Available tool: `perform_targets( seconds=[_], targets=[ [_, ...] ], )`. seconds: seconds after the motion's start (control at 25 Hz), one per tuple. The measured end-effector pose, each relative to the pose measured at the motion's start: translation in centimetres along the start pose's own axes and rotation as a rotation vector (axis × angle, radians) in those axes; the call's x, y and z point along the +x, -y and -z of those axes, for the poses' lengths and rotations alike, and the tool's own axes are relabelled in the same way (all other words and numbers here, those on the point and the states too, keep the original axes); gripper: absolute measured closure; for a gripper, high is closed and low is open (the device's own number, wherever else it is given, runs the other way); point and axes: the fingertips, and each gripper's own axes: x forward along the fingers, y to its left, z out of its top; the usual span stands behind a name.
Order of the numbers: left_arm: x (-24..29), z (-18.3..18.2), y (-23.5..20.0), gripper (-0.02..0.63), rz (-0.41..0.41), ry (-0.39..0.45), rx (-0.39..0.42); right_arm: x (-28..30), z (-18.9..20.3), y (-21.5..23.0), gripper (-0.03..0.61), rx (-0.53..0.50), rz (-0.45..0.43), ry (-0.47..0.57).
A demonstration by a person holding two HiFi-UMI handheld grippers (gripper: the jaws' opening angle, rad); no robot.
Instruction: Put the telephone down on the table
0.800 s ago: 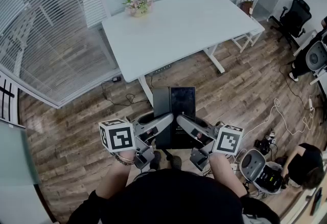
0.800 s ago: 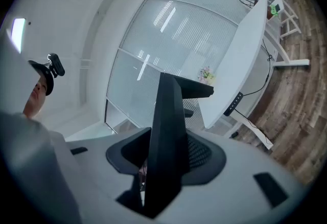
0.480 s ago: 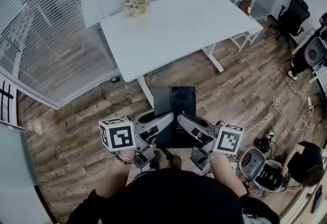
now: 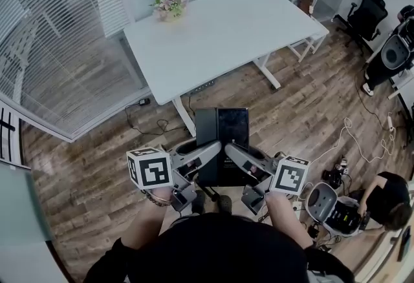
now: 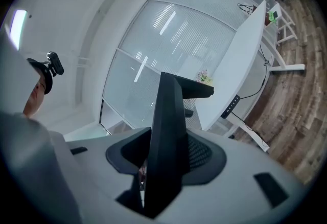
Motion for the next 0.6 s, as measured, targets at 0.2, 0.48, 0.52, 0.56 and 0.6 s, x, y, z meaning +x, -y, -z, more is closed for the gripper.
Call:
perform_targets(
  seconds=[0.2,0.48,0.52,0.56,0.6],
  targets=[
    [-0.3,-1.0,-0.8,0.408,0.003,-0.022,0.022,1.4,-0.1,0.0,0.391,0.010,0.017,0.023],
    [-0.7,-1.9,-2.2,0.394,0.018,-0.057,0.100,3.0,0.1,0.3,0.394,-0.037,0.059,0.080],
    [-0.7,-2.2,-2.4,0.394,0.018,-0.060,0.104,3.2,-0.1,0.5,0.394,-0.039,0.066,0.089],
    [-0.5,-2.6,-2.6,0.394,0.016,-0.064,0.108,3.4,-0.4,0.8,0.393,-0.040,0.077,0.097],
    [-0.4,-3.0,-2.9,0.394,0.013,-0.069,0.111,3.7,-0.7,1.1,0.393,-0.038,0.084,0.105]
  ],
)
